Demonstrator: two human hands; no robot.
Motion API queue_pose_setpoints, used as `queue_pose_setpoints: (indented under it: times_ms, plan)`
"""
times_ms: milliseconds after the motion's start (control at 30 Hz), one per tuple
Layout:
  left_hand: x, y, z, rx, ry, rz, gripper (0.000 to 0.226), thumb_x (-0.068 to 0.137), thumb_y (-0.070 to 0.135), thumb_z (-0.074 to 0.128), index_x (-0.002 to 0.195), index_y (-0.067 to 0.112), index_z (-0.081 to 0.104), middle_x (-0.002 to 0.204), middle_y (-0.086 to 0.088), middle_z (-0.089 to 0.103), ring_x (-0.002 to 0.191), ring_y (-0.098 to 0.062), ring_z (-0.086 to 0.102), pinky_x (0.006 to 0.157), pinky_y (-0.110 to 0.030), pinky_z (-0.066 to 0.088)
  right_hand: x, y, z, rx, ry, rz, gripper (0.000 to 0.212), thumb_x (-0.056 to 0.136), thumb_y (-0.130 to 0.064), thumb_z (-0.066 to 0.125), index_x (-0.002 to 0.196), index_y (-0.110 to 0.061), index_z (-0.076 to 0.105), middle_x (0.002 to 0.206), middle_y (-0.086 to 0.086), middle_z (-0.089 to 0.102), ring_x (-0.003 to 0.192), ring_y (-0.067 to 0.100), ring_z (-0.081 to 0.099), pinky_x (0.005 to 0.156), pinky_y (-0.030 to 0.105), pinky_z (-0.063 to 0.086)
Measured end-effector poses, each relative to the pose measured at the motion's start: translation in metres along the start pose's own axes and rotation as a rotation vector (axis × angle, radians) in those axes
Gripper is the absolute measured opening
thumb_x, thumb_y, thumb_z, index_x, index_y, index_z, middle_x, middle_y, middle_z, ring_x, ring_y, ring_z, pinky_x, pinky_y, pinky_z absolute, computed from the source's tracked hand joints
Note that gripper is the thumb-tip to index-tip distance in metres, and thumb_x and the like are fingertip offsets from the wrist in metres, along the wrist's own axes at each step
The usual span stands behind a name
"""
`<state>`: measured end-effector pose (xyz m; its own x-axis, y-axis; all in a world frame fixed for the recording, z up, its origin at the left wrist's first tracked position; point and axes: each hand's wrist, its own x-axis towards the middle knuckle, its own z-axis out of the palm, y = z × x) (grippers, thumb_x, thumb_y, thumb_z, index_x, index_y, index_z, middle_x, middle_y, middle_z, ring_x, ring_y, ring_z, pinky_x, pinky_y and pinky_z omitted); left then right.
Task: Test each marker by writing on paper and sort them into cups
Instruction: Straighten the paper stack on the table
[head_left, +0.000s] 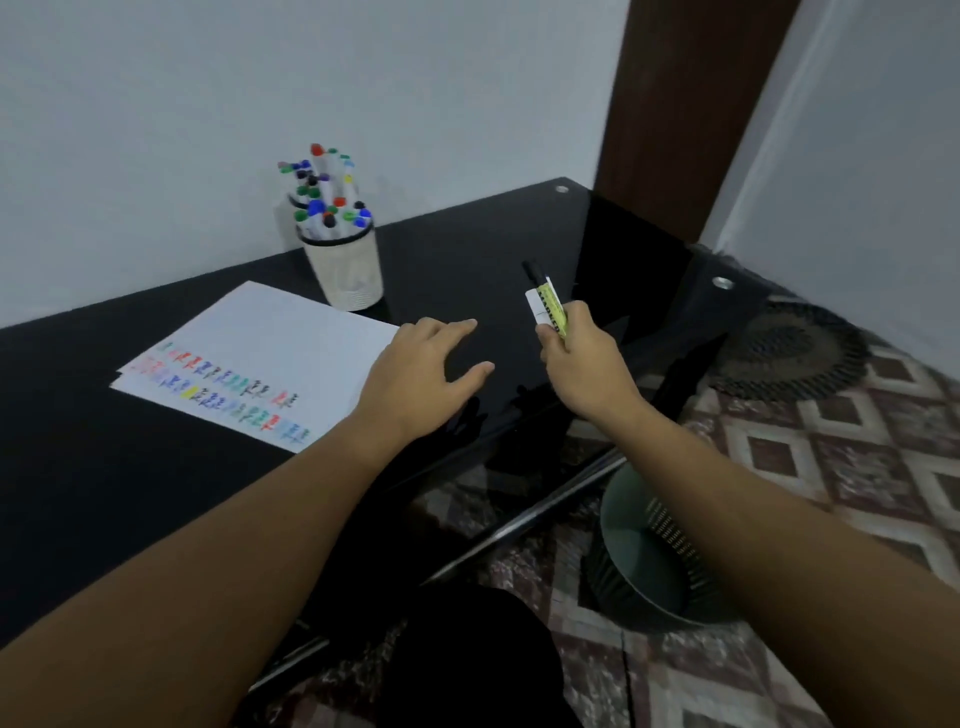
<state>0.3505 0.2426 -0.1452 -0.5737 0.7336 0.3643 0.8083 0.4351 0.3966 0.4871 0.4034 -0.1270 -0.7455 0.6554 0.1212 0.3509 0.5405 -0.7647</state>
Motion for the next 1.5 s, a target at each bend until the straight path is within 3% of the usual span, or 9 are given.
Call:
queue_pose_setpoints:
  times_ms: [167,300,667,900,1000,1100,1200,1333,1500]
  plan:
    - [0.006,0.052,0.035,-0.043,-0.086,0.093,0.059,0.094,0.059,0.058,0.147,0.033,0.049,0.133,0.005,0.056,0.124,-0.016,0.047,0.098,-0.039,0.049,-0.029,0.054,-0.036,0.025,0.063,0.090,0.020,0.110,-0.035,0.044,0.115,-0.016,0.045,0.092,0.009,0.067,0.077,0.030,0.065,0.066,0.048,0.052]
    - [0.006,0.078,0.056,-0.056,-0.150,0.122,0.059,0.095,0.058,0.057,0.149,0.034,0.047,0.135,0.008,0.054,0.127,-0.013,0.045,0.098,-0.037,0.049,-0.052,0.098,-0.049,-0.012,0.064,0.149,0.019,0.111,-0.033,0.044,0.112,-0.014,0.043,0.083,0.008,0.059,0.066,0.022,0.054,0.055,0.039,0.039]
    - [0.005,0.106,0.075,-0.031,-0.224,0.158,0.057,0.097,0.055,0.056,0.149,0.034,0.047,0.135,0.009,0.053,0.127,-0.012,0.043,0.098,-0.035,0.048,-0.094,0.186,-0.044,-0.049,0.026,0.398,0.022,0.109,-0.032,0.046,0.111,-0.011,0.042,0.086,0.013,0.060,0.066,0.025,0.054,0.056,0.036,0.040]
    - [0.004,0.106,0.077,-0.007,-0.231,0.161,0.056,0.097,0.055,0.056,0.148,0.034,0.047,0.134,0.009,0.054,0.127,-0.013,0.043,0.096,-0.032,0.046,-0.094,0.201,-0.043,-0.062,-0.035,0.493,0.046,0.105,-0.038,0.055,0.138,-0.010,0.039,0.111,0.012,0.064,0.079,0.018,0.058,0.058,0.030,0.039]
    - [0.005,0.104,0.074,-0.010,-0.220,0.156,0.055,0.097,0.054,0.057,0.148,0.033,0.049,0.134,0.009,0.054,0.126,-0.012,0.044,0.096,-0.031,0.046,-0.090,0.199,-0.046,-0.102,-0.009,0.464,0.050,0.105,-0.033,0.058,0.143,-0.008,0.039,0.121,0.015,0.064,0.088,0.020,0.059,0.072,0.031,0.044]
    - [0.006,0.100,0.070,-0.020,-0.208,0.143,0.053,0.097,0.053,0.057,0.146,0.033,0.051,0.133,0.009,0.054,0.126,-0.011,0.044,0.097,-0.032,0.047,-0.084,0.190,-0.049,-0.119,0.030,0.396,0.040,0.105,-0.031,0.057,0.137,-0.011,0.045,0.111,0.011,0.067,0.080,0.017,0.061,0.060,0.030,0.041]
    - [0.007,0.093,0.062,-0.039,-0.172,0.136,0.049,0.098,0.049,0.058,0.143,0.031,0.054,0.129,0.009,0.055,0.123,-0.010,0.045,0.095,-0.030,0.047,-0.074,0.169,-0.048,-0.102,0.076,0.296,0.033,0.106,-0.031,0.055,0.132,-0.011,0.049,0.105,0.007,0.067,0.084,0.020,0.062,0.069,0.037,0.050]
    - [0.009,0.074,0.041,-0.026,-0.042,0.106,0.040,0.098,0.039,0.062,0.136,0.027,0.061,0.113,0.008,0.057,0.106,-0.010,0.047,0.085,-0.031,0.050,-0.056,0.124,-0.041,-0.062,0.124,0.108,0.027,0.107,-0.033,0.053,0.127,-0.016,0.055,0.110,-0.002,0.065,0.096,0.017,0.062,0.080,0.035,0.051]
    - [0.000,0.024,0.001,-0.048,0.146,-0.090,0.031,0.094,0.031,0.066,0.124,0.024,0.066,0.099,0.006,0.059,0.093,-0.015,0.054,0.081,-0.036,0.051,-0.027,0.047,-0.014,0.005,0.144,-0.134,0.018,0.107,-0.034,0.053,0.117,-0.021,0.058,0.098,-0.008,0.062,0.087,0.012,0.060,0.074,0.033,0.048]
